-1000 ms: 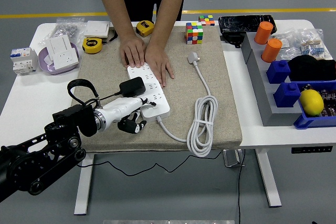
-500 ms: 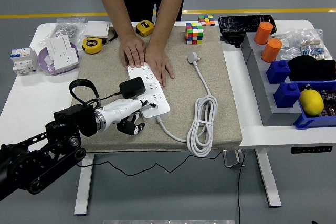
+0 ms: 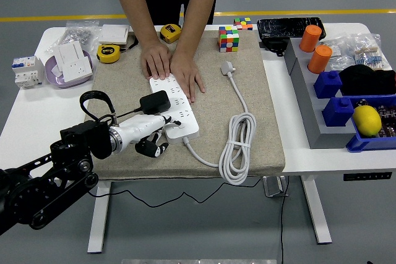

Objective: Pick up the plug,place it near the board,insert it into the board,press the button

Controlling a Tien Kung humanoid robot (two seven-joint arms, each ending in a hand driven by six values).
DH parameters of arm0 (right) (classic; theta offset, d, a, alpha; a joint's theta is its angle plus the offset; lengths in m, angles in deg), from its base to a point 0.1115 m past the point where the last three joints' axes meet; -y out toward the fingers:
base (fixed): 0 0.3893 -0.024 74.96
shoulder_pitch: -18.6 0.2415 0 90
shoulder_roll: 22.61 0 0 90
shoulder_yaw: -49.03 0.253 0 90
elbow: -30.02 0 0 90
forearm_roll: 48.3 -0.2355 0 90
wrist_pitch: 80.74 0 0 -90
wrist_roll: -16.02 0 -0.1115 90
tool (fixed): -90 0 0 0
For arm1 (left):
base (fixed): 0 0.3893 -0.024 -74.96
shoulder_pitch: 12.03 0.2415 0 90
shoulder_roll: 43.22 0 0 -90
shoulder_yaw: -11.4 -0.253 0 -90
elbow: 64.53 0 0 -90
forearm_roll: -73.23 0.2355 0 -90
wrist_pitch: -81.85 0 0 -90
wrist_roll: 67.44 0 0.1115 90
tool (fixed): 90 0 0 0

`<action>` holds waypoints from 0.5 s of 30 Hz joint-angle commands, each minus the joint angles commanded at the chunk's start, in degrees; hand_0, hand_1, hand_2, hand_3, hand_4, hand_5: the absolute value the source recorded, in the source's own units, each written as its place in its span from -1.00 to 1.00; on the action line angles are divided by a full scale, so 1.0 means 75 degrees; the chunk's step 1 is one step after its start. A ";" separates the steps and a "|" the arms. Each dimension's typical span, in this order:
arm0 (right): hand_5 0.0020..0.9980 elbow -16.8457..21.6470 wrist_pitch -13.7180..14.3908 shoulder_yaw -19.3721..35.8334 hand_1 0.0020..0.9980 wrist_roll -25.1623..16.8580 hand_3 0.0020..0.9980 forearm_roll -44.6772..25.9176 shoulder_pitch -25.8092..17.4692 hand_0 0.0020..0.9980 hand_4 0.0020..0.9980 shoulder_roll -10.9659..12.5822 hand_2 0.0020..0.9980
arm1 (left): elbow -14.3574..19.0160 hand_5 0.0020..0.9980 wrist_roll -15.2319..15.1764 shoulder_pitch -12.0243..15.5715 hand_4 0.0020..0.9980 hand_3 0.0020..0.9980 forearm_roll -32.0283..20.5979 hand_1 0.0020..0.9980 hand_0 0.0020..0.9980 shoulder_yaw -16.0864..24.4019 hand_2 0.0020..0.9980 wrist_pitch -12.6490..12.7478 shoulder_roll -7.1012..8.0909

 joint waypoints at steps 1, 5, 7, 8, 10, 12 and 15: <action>0.50 0.0000 0.0000 0.0006 0.58 0.0003 0.57 0.0006 -0.0007 0.86 1.00 -0.0002 0.49 | 0.0200 -1.00 -0.0043 0.0073 0.00 0.60 0.0014 -0.95 -0.75 0.0163 -0.69 0.0060 -0.0001; 0.50 0.0000 0.0001 0.0012 0.58 0.0000 0.57 0.0006 -0.0023 0.86 1.00 -0.0010 0.49 | 0.0759 -1.00 -0.0283 0.0326 -0.10 0.48 -0.0205 -0.80 -0.57 0.0640 -0.53 0.0314 -0.0026; 0.50 0.0000 0.0003 0.0022 0.58 -0.0001 0.57 0.0011 -0.0024 0.86 1.00 -0.0015 0.49 | 0.0988 -1.00 -0.0483 0.0475 -0.10 0.48 -0.0467 -0.80 -0.57 0.0900 -0.53 0.0503 -0.0060; 0.50 0.0000 0.0003 0.0032 0.58 0.0001 0.57 0.0014 -0.0028 0.86 1.00 -0.0022 0.49 | 0.1070 -1.00 -0.0650 0.0587 -0.10 0.48 -0.0742 -0.80 -0.57 0.1048 -0.53 0.0663 -0.0087; 0.50 0.0000 0.0005 0.0029 0.58 -0.0009 0.57 -0.0001 -0.0035 0.86 1.00 -0.0027 0.49 | 0.1129 -1.00 -0.0935 0.0772 -0.10 0.48 -0.1336 -0.80 -0.57 0.1309 -0.53 0.0933 -0.0144; 0.50 0.0000 0.0007 0.0051 0.58 -0.0003 0.57 0.0016 -0.0048 0.86 1.00 -0.0034 0.49 | 0.1115 -0.65 -0.1172 0.0998 0.41 0.48 -0.1908 -0.01 -0.13 0.1626 0.06 0.1104 -0.0220; 0.50 0.0000 0.0011 0.0060 0.58 -0.0012 0.57 0.0005 -0.0066 0.86 1.00 -0.0041 0.49 | 0.1093 -0.65 -0.1355 0.1353 0.41 0.48 -0.2752 -0.01 -0.13 0.2102 0.06 0.1161 -0.0315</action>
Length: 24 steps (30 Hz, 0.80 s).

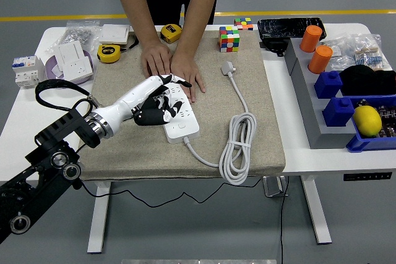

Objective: Pick up the plug,place it near the board,insert it into the board,press the button

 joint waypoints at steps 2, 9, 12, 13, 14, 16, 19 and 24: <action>0.50 0.0000 0.0001 0.0014 0.58 0.0003 0.57 0.0007 -0.0018 0.86 1.00 -0.0004 0.49 | -0.0024 -0.47 -0.0122 0.0286 0.82 0.91 -0.0646 1.00 0.84 0.0312 0.91 0.0015 -0.0069; 0.50 0.0000 -0.0002 0.0039 0.58 0.0000 0.56 0.0010 -0.0054 0.86 1.00 -0.0021 0.49 | -0.0057 -0.42 -0.0422 0.1030 0.92 1.00 -0.2830 1.00 1.00 0.0905 1.00 0.0165 -0.0243; 0.50 0.0000 0.0000 0.0029 0.58 -0.0011 0.56 -0.0013 -0.0044 0.86 1.00 -0.0020 0.49 | -0.0096 -0.42 -0.0384 0.1196 0.92 1.00 -0.3139 1.00 1.00 0.0914 1.00 0.0193 -0.0185; 0.50 0.0000 0.0002 0.0034 0.58 -0.0010 0.56 -0.0011 -0.0039 0.86 1.00 -0.0020 0.49 | -0.0115 -0.42 -0.0317 0.1224 0.92 1.00 -0.3053 1.00 1.00 0.0889 1.00 0.0160 -0.0149; 0.50 0.0000 0.0003 0.0035 0.58 -0.0012 0.56 -0.0013 -0.0036 0.86 1.00 -0.0020 0.49 | -0.0129 -0.53 -0.0245 0.1238 0.89 1.00 -0.2940 0.88 0.78 0.0854 0.63 0.0135 -0.0113; 0.50 0.0000 0.0002 0.0026 0.58 -0.0009 0.56 -0.0025 -0.0022 0.86 1.00 -0.0019 0.49 | -0.0152 -0.53 -0.0098 0.1218 0.89 1.00 -0.2617 0.88 0.78 0.0718 0.63 0.0119 -0.0020; 0.50 0.0000 0.0000 0.0019 0.58 -0.0007 0.56 -0.0034 -0.0014 0.86 1.00 -0.0019 0.49 | -0.0192 -0.53 0.0108 0.1096 0.89 1.00 -0.1958 0.88 0.78 0.0537 0.63 0.0113 0.0089; 0.50 0.0000 0.0000 0.0008 0.58 -0.0008 0.56 -0.0053 -0.0010 0.86 1.00 -0.0029 0.49 | -0.0363 -0.73 0.0113 0.0694 0.63 1.00 -0.0398 -0.17 -0.19 -0.0037 -0.20 0.0291 0.0384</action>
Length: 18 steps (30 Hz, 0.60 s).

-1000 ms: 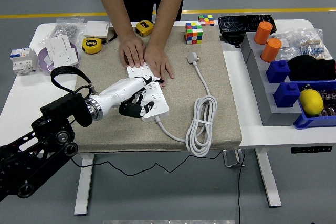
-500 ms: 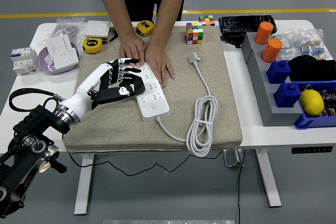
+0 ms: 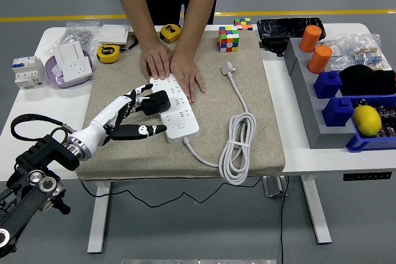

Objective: Pick up the plug,place it near the board,insert it into the board,press the button

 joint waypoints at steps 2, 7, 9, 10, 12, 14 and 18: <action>0.50 0.0000 0.0002 0.0001 0.58 -0.0002 0.56 -0.0002 -0.0003 0.86 1.00 0.0001 0.49 | -0.0058 -0.88 -0.0060 -0.0151 0.21 0.90 0.0559 -0.78 -0.56 -0.0214 -0.63 0.0112 0.0100; 0.50 0.0000 0.0000 0.0004 0.58 0.0012 0.56 0.0016 -0.0018 0.86 1.00 0.0001 0.49 | -0.0200 -0.88 -0.0017 -0.0474 0.21 0.90 0.1816 -0.78 -0.56 -0.0614 -0.63 0.0164 0.0187; 0.50 0.0000 0.0002 -0.0001 0.58 0.0012 0.56 0.0012 -0.0023 0.86 1.00 0.0000 0.49 | -0.0231 -1.00 0.0047 -0.0573 0.19 0.73 0.2158 -0.92 -0.69 -0.0789 -0.72 0.0064 0.0204; 0.50 0.0000 0.0001 -0.0003 0.58 0.0013 0.56 0.0013 -0.0025 0.86 1.00 0.0000 0.49 | -0.0255 -1.00 0.0096 -0.0644 0.19 0.73 0.2288 -0.92 -0.69 -0.0915 -0.72 -0.0009 0.0214; 0.50 0.0000 0.0000 -0.0009 0.58 0.0018 0.56 0.0019 -0.0023 0.86 1.00 0.0000 0.49 | -0.0316 -1.00 0.0184 -0.0767 0.19 0.73 0.2416 -0.92 -0.69 -0.1092 -0.72 -0.0122 0.0215; 0.49 0.0000 -0.0001 -0.0028 0.58 0.0012 0.56 0.0009 -0.0014 0.86 1.00 -0.0002 0.49 | -0.0425 -1.00 0.0276 -0.0915 0.23 0.73 0.2530 -0.94 -0.72 -0.1266 -0.72 -0.0260 0.0199; 0.49 0.0000 -0.0003 -0.0078 0.58 -0.0003 0.56 -0.0030 0.0022 0.86 1.00 -0.0001 0.49 | -0.0668 -1.00 0.0346 -0.1175 0.23 0.73 0.2645 -0.94 -0.72 -0.1583 -0.72 -0.0474 0.0176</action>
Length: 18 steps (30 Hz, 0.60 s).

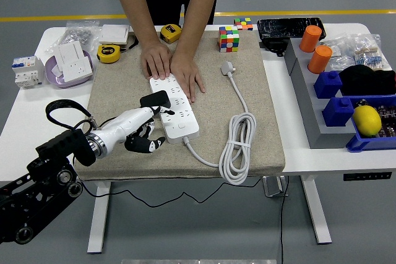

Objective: Pick up the plug,place it near the board,insert it into the board,press the button

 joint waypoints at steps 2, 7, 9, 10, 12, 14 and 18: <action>0.49 0.0000 0.0001 0.0006 0.58 0.0008 0.56 0.0013 0.0003 0.86 1.00 0.0007 0.49 | -0.0086 -1.00 0.0016 -0.0115 0.24 0.73 -0.0029 -0.95 -0.72 -0.0177 -0.71 -0.0049 -0.0006; 0.49 0.0000 0.0000 0.0023 0.58 0.0030 0.56 0.0043 -0.0014 0.86 1.00 0.0013 0.49 | -0.0248 -1.00 0.0060 -0.0272 0.24 0.73 0.0040 -0.95 -0.72 -0.0342 -0.71 -0.0091 -0.0138; 0.49 0.0000 0.0002 0.0016 0.58 0.0034 0.56 0.0052 -0.0017 0.86 1.00 0.0014 0.49 | -0.0313 -1.00 0.0072 -0.0314 0.25 0.75 0.0067 -0.95 -0.73 -0.0359 -0.71 -0.0112 -0.0200; 0.49 0.0000 0.0004 0.0005 0.58 0.0038 0.56 0.0053 -0.0015 0.86 1.00 0.0015 0.49 | -0.0355 -1.00 0.0077 -0.0339 0.25 0.75 0.0089 -0.95 -0.73 -0.0362 -0.71 -0.0122 -0.0233; 0.49 0.0000 0.0011 -0.0024 0.58 0.0039 0.56 0.0034 -0.0012 0.86 1.00 0.0017 0.49 | -0.0429 -1.00 0.0073 -0.0379 0.25 0.75 0.0116 -0.95 -0.73 -0.0368 -0.71 -0.0120 -0.0279; 0.49 0.0000 0.0013 -0.0046 0.58 0.0036 0.57 0.0020 -0.0013 0.86 1.00 0.0018 0.49 | -0.0509 -1.00 0.0086 -0.0429 0.25 0.75 0.0154 -0.95 -0.73 -0.0387 -0.71 -0.0136 -0.0326; 0.49 0.0000 0.0011 -0.0056 0.58 0.0034 0.57 0.0018 -0.0021 0.86 1.00 0.0025 0.49 | -0.0631 -1.00 0.0105 -0.0476 0.25 0.75 0.0195 -0.95 -0.73 -0.0448 -0.71 -0.0174 -0.0380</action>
